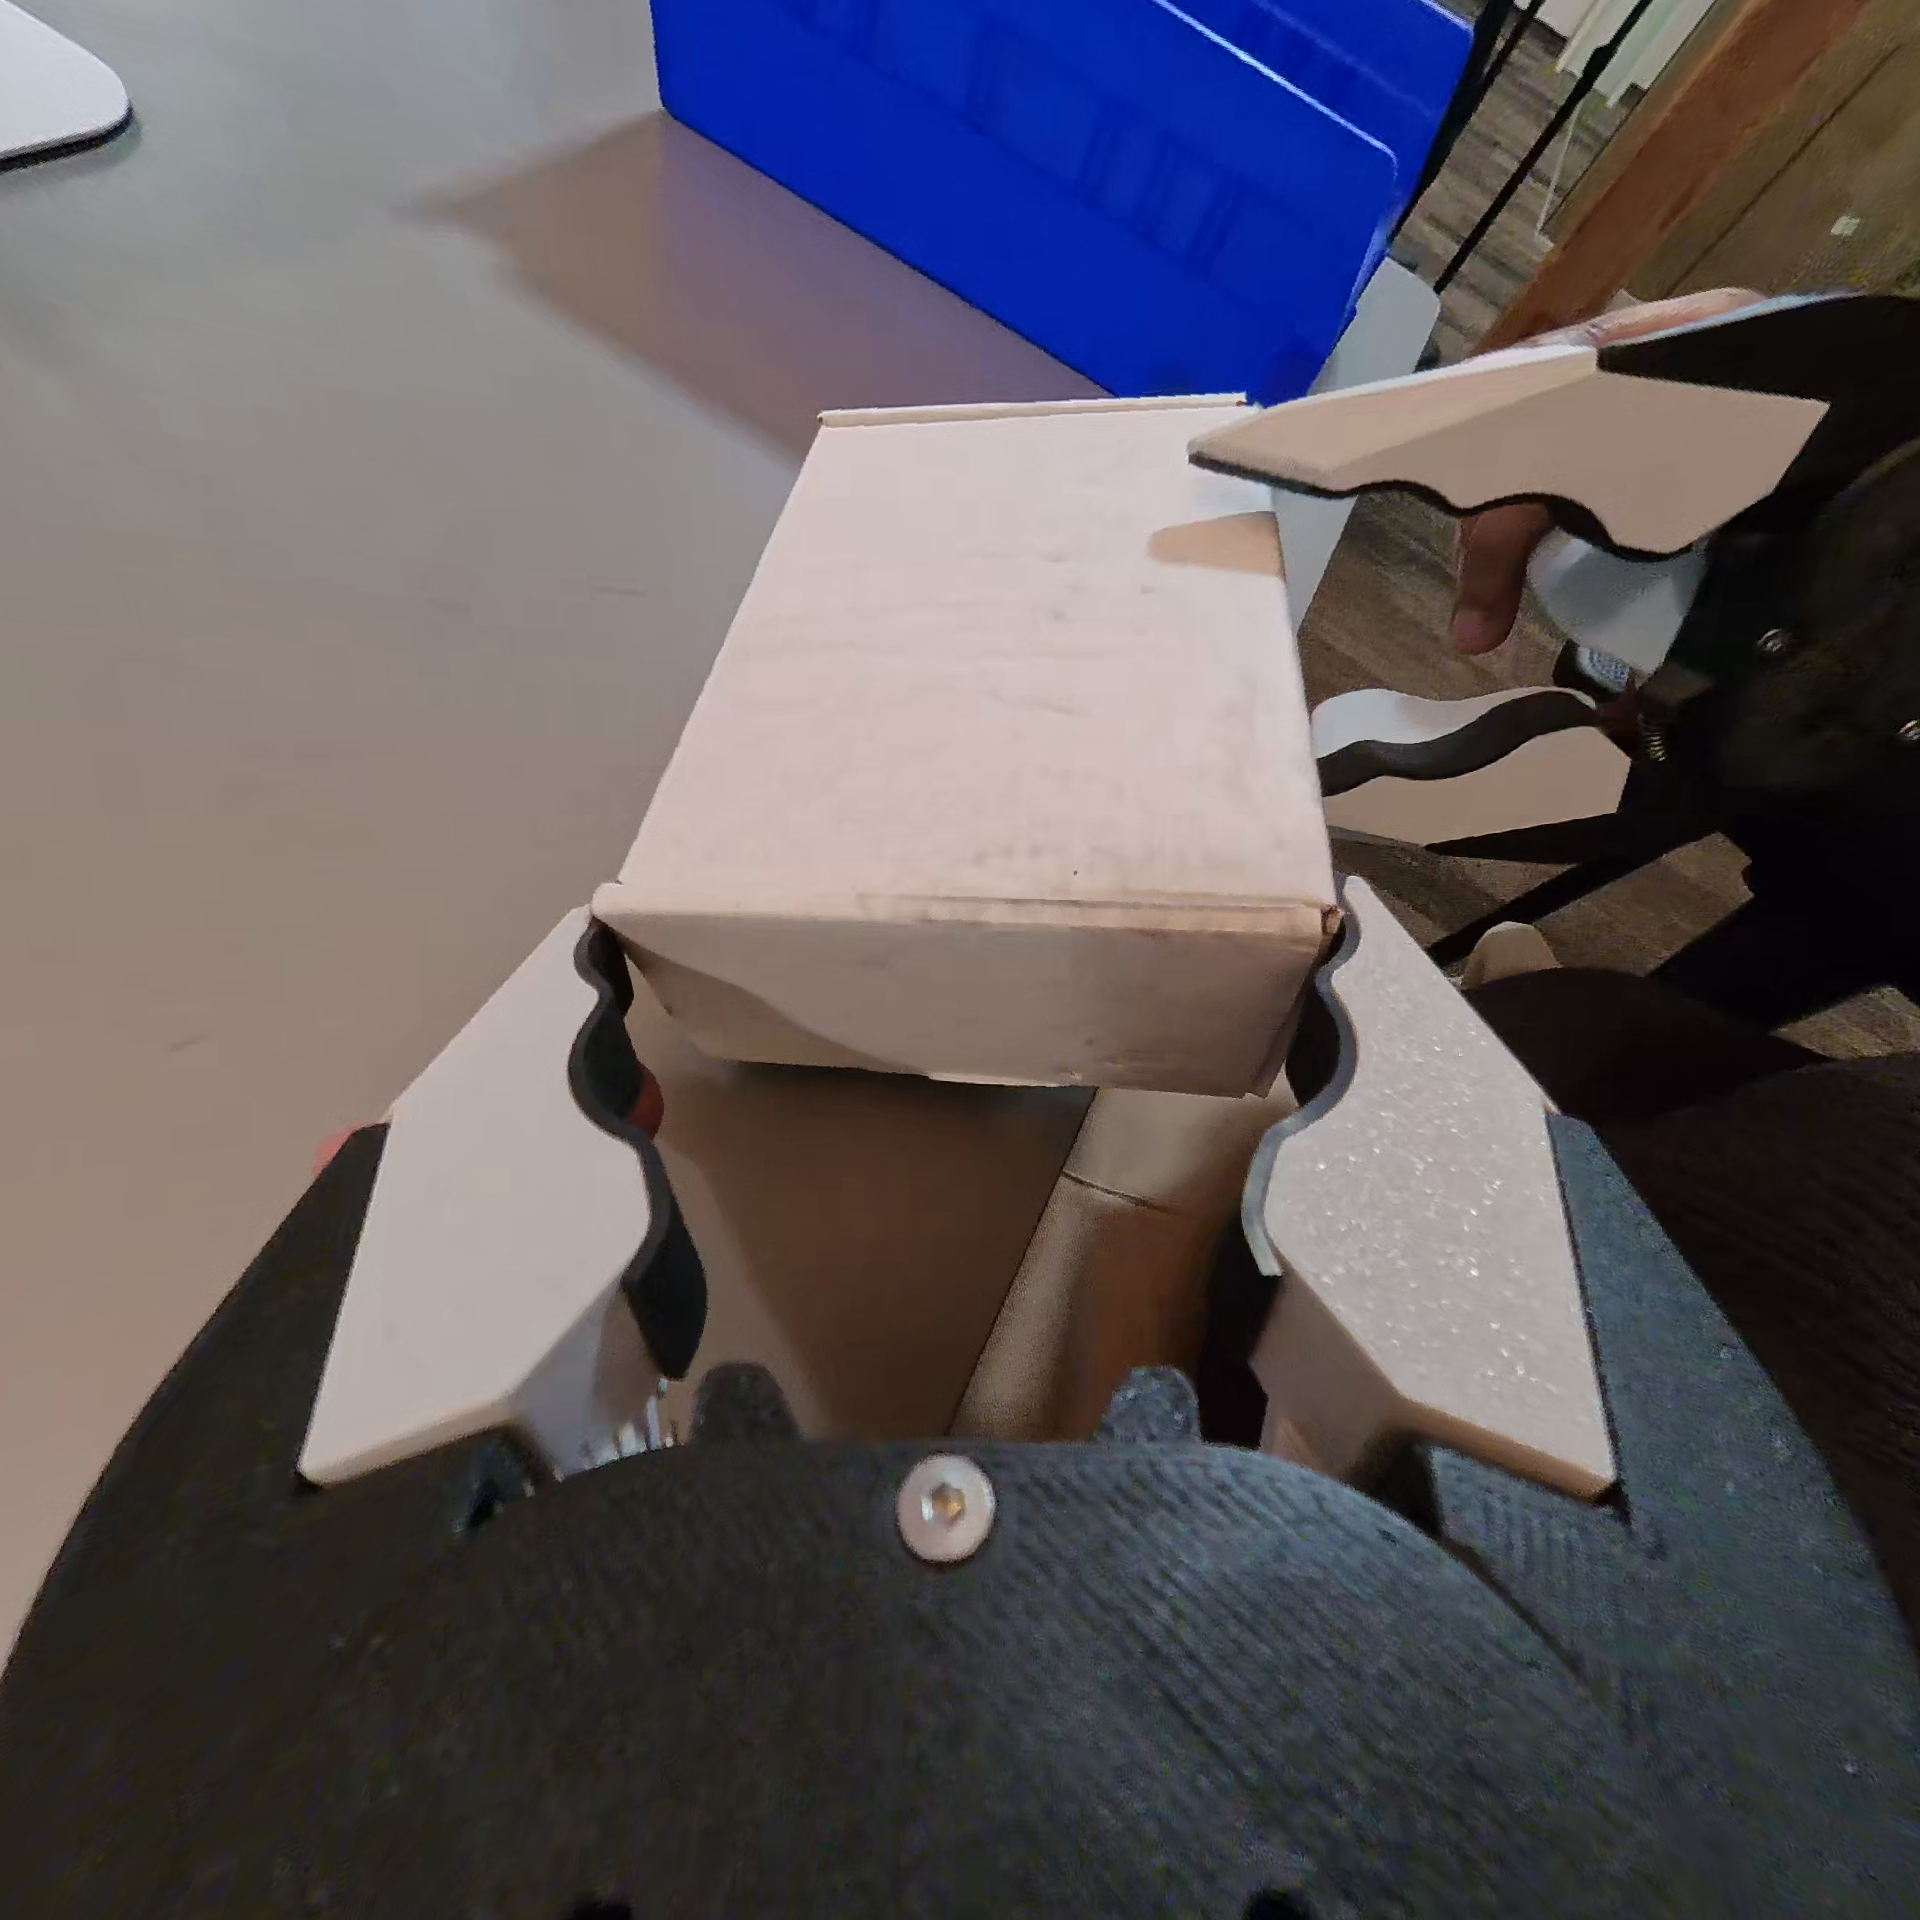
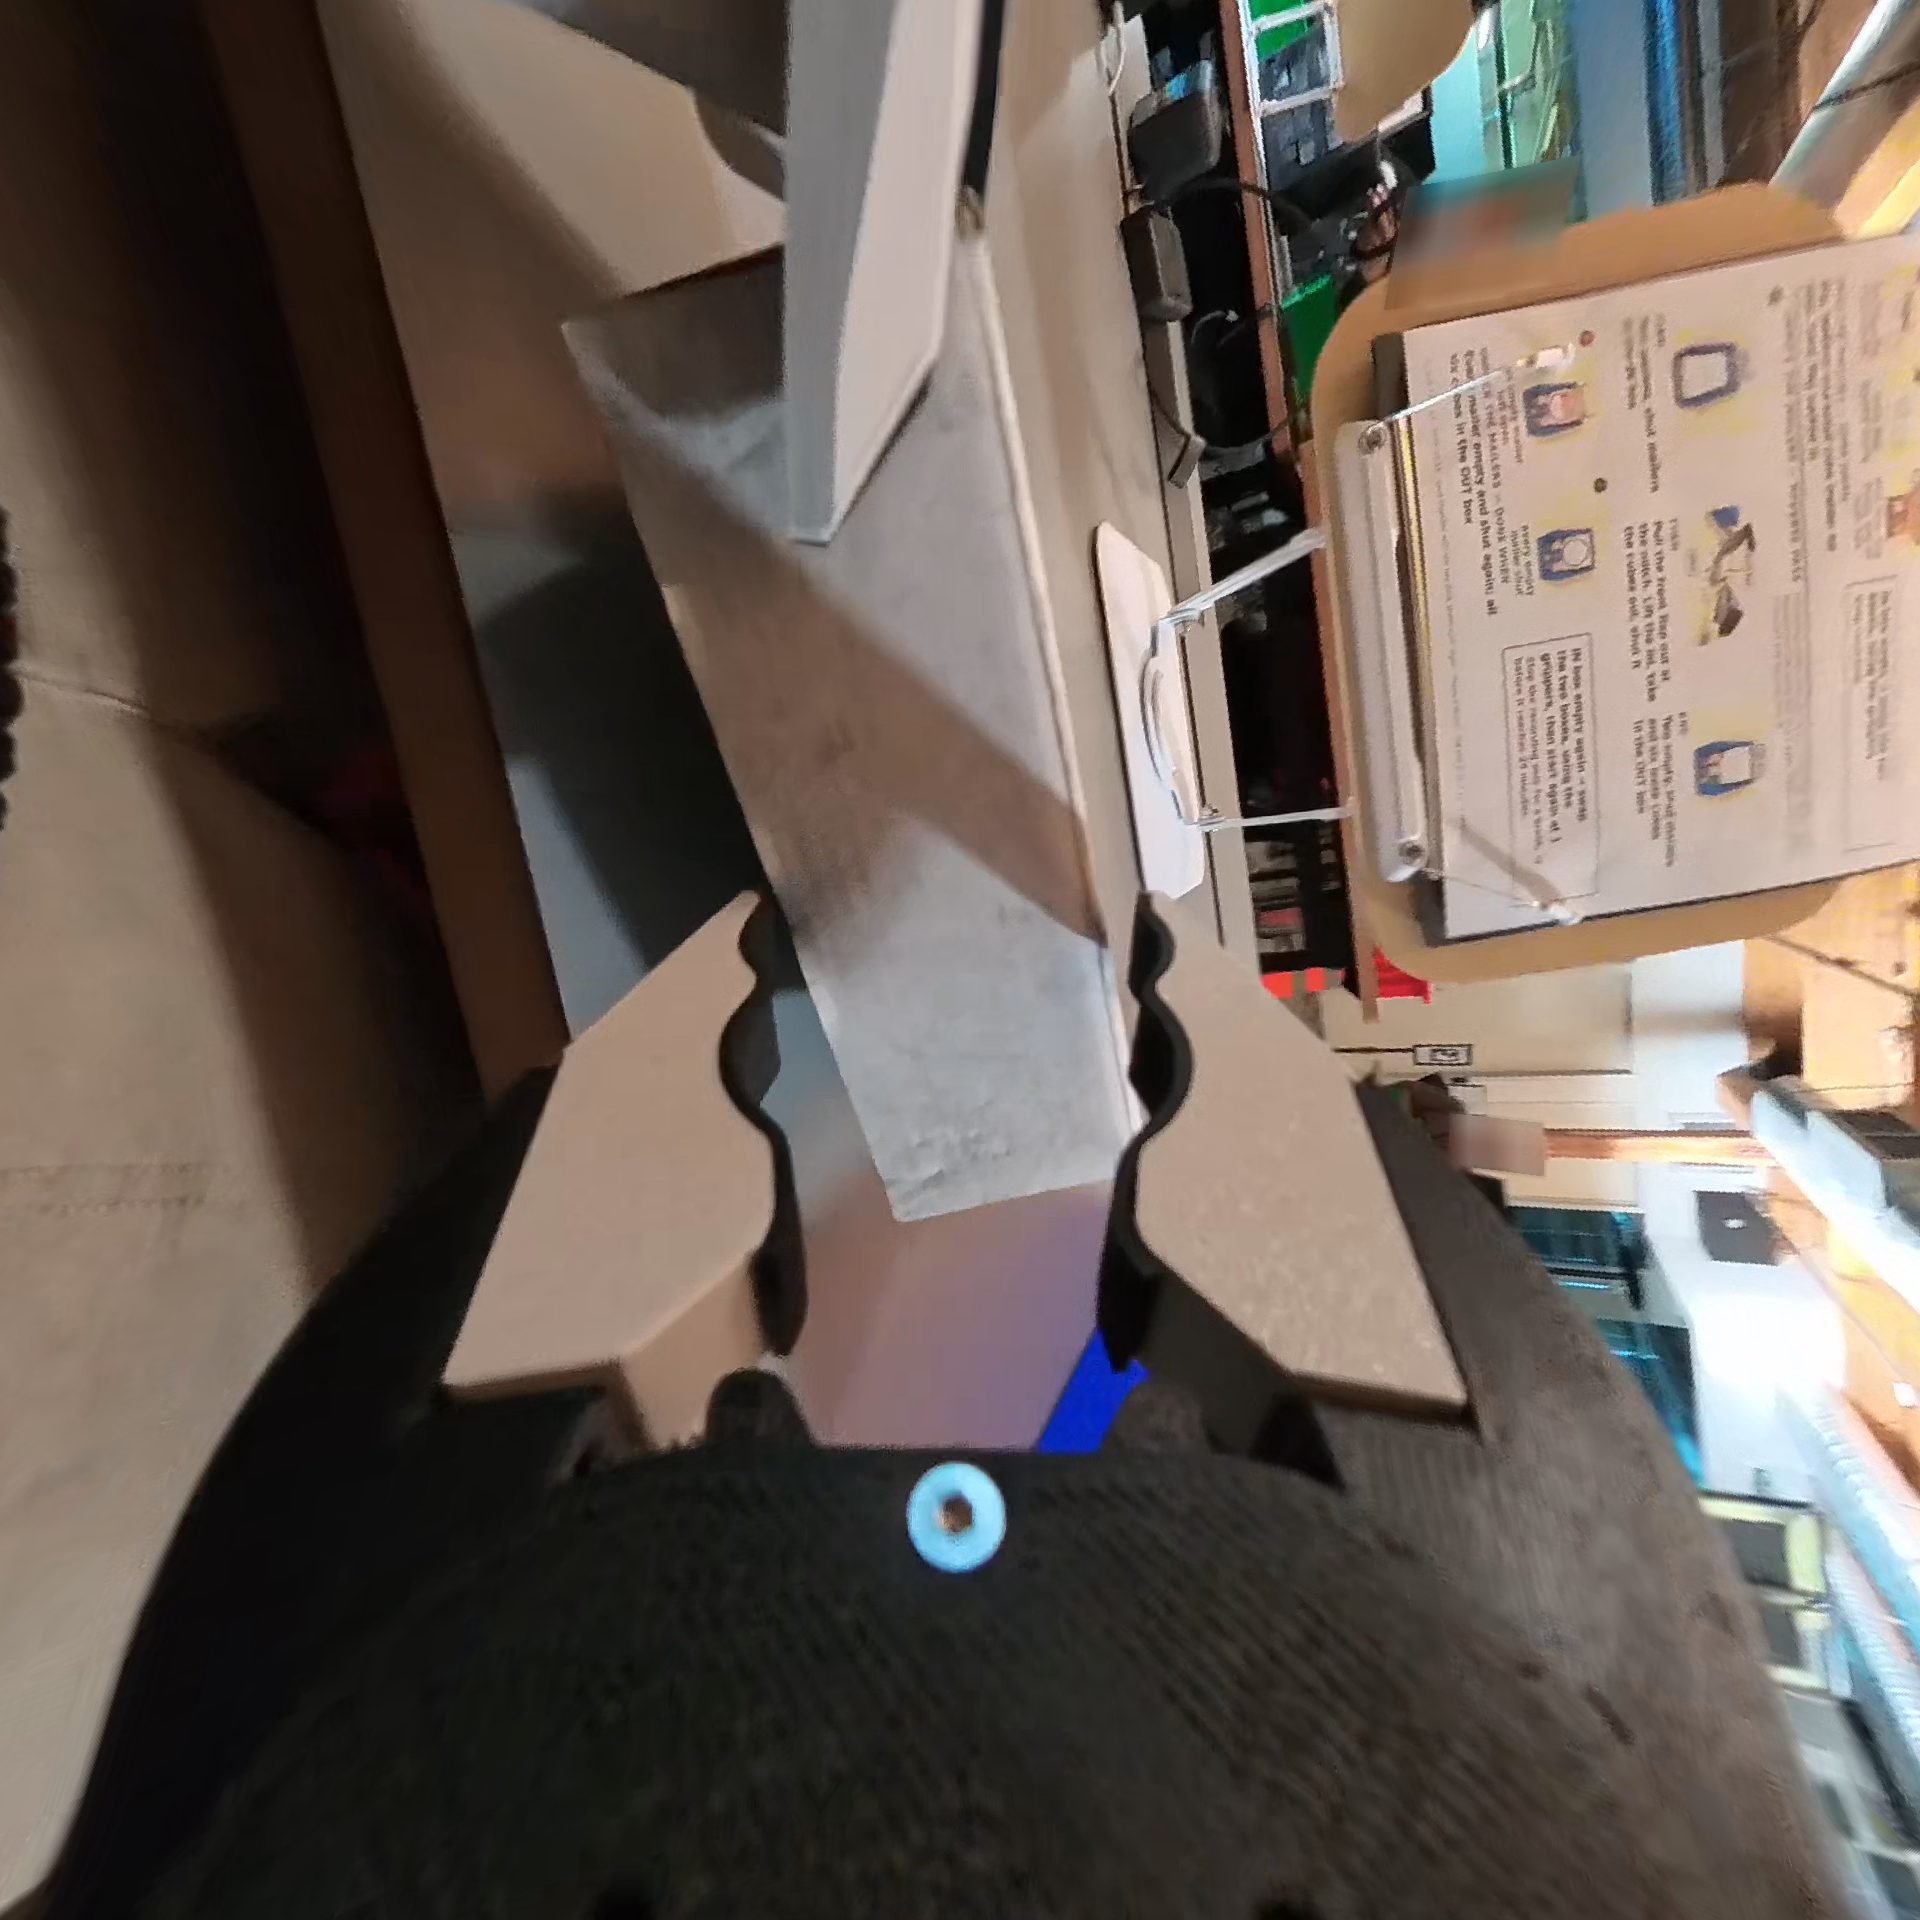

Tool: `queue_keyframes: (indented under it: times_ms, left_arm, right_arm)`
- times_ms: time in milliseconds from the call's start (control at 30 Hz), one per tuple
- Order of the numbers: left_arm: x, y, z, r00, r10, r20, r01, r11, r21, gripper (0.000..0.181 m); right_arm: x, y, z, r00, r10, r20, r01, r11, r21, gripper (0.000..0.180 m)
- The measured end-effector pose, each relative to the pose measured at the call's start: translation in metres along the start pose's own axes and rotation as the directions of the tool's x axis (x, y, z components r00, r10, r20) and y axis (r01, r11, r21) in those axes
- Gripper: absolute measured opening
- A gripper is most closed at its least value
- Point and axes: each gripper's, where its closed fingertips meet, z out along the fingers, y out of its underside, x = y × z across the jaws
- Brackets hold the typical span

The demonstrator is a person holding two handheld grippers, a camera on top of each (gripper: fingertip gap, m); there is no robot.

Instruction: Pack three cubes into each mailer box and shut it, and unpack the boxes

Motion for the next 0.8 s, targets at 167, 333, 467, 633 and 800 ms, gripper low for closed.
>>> queue_keyframes:
  times_ms: [167,333,467,633,800]
  left_arm:
    - [-0.001,0.003,0.003,0.999,0.023,0.025,-0.023,1.0,-0.01,0.128]
    - [-0.002,0.003,0.004,0.997,0.059,0.05,-0.059,0.998,-0.01,0.128]
    - [-0.003,0.0,0.003,0.997,0.061,0.052,-0.061,0.998,0.003,0.128]
    - [-0.001,-0.009,0.001,0.998,0.054,0.045,-0.057,0.996,0.066,0.128]
    - [-0.016,-0.033,-0.017,0.991,0.029,0.134,-0.058,0.973,0.223,0.135]
  right_arm:
    - [-0.006,-0.006,0.003,0.978,-0.2,-0.052,0.198,0.979,-0.045,0.059]
    - [-0.009,-0.011,0.006,0.953,-0.293,-0.074,0.289,0.955,-0.06,0.059]
    - [-0.008,-0.011,0.006,0.956,-0.284,-0.073,0.281,0.958,-0.049,0.059]
    - [-0.004,-0.011,0.004,0.97,-0.234,-0.068,0.23,0.971,-0.063,0.058]
    - [0.023,-0.001,-0.004,0.963,-0.218,-0.159,0.205,0.974,-0.093,0.057]
